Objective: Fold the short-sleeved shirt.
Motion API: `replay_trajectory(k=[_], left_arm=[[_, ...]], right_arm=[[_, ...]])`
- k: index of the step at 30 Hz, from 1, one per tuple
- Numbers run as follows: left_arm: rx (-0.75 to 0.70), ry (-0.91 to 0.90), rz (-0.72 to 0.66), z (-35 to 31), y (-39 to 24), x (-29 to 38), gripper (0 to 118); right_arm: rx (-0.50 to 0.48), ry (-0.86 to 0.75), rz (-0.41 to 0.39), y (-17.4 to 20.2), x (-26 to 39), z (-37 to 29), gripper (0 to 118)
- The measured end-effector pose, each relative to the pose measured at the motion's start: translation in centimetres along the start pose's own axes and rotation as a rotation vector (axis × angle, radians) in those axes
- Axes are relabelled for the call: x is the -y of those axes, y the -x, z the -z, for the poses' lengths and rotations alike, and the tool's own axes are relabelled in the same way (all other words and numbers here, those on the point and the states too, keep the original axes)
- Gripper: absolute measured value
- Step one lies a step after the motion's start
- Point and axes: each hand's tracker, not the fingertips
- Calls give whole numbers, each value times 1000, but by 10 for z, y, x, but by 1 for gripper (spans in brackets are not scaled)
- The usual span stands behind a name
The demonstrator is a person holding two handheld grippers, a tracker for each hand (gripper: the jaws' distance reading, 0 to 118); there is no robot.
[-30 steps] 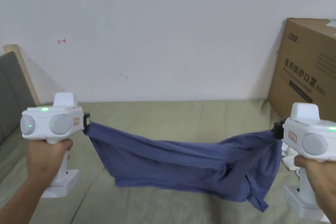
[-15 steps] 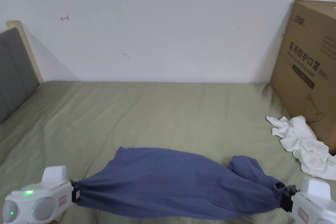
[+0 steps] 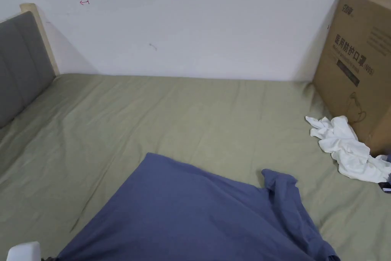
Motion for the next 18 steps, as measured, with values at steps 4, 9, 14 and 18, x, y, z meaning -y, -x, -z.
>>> replay_trajectory(k=[4,9,14,18], left_arm=[[-31,51,0,2,13,23,3],[-72,141,11,28,11,31,3],[-108,227,48,60,4,36,4],[-74,195,-6,42,-9,22,83]], right_arm=[[7,82,-14,3,24,1,7],[39,228,5,8,39,28,7],[53,282,36,18,36,33,9],[30,199,37,20,11,8,71]])
